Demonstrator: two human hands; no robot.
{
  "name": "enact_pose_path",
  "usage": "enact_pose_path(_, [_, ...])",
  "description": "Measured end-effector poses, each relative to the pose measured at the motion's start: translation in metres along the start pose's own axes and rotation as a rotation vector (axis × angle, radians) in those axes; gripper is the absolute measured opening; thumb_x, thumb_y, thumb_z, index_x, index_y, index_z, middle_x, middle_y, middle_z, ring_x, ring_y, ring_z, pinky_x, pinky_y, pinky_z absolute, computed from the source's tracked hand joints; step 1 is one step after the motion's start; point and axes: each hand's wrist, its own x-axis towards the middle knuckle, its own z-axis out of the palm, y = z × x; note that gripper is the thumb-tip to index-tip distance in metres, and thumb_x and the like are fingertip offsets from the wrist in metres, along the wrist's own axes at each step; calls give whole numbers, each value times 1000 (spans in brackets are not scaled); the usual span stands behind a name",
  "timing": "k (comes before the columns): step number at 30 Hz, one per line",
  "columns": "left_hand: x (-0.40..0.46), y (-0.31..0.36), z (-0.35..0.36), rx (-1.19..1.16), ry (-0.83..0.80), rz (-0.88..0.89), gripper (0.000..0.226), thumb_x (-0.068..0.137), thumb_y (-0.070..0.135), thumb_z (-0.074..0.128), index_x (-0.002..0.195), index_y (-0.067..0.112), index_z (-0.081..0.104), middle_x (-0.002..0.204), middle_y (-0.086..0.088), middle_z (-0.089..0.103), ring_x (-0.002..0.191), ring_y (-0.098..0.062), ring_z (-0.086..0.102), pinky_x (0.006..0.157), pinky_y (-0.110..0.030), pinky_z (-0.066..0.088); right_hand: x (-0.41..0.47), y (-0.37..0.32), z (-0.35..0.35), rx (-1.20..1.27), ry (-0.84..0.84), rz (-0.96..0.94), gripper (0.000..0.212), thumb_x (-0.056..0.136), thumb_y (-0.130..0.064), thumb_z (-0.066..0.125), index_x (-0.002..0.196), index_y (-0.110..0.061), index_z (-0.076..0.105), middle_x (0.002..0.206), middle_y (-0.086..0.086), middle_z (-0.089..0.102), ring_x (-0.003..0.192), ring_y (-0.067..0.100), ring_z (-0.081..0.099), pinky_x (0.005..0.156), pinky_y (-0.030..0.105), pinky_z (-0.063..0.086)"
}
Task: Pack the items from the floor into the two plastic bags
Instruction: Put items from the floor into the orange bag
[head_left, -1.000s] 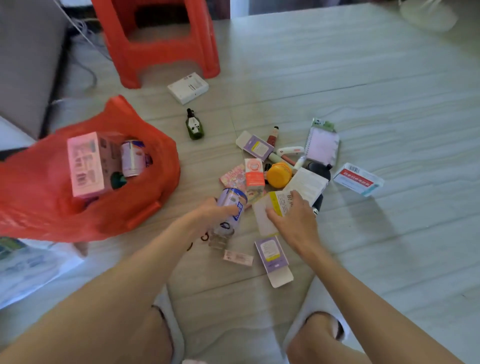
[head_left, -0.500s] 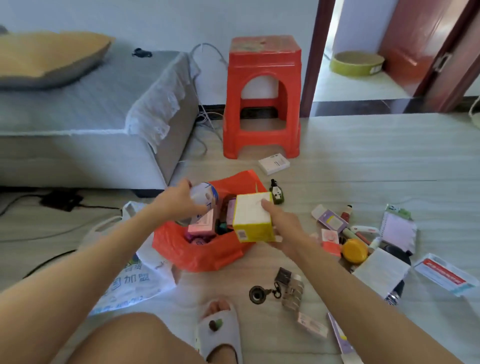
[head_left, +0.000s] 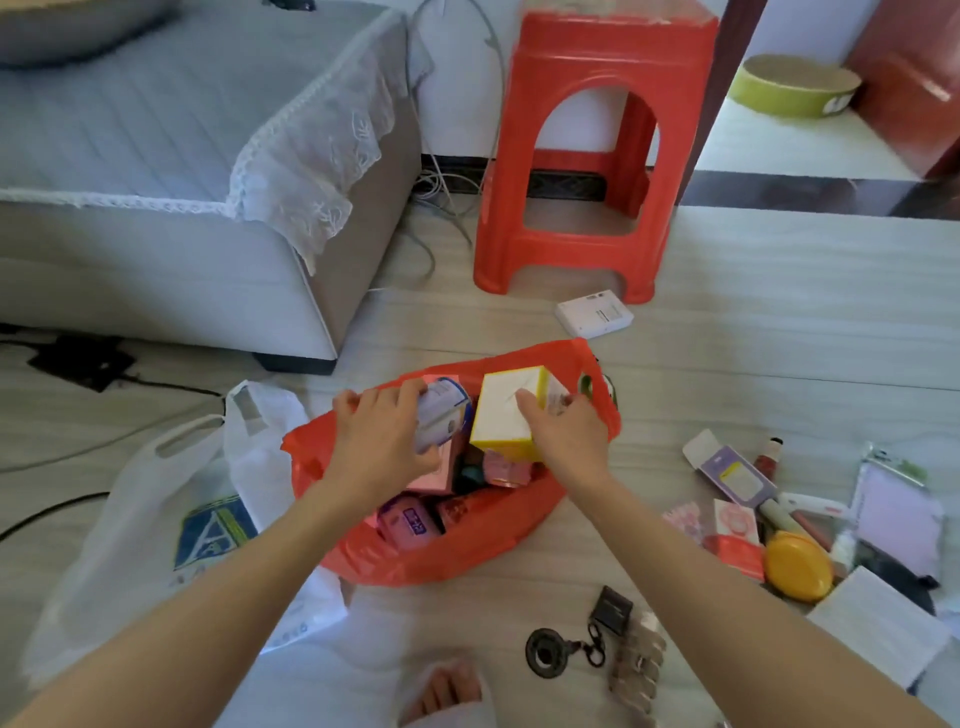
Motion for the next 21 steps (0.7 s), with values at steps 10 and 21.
enact_pose_path(10, [17,-27,41,178,10,-20,53,67,36,67,111,10,53,99,-10,64,94,-30,59,96,-50,21,23,2,50,-418,-144,-413,48,88,-36,55,123,-4,48,127,14,47,118,31,46,95,37,37])
enact_pose_path(21, [-21,-39,52,232,2,-27,63,43,25,83,99,12,56,80,-14,61,71,-32,57,61,-36,44,-7,6,62,-622,-159,-773,42,83,-12,60,123,-1,51,132,14,49,119,31,50,94,41,47])
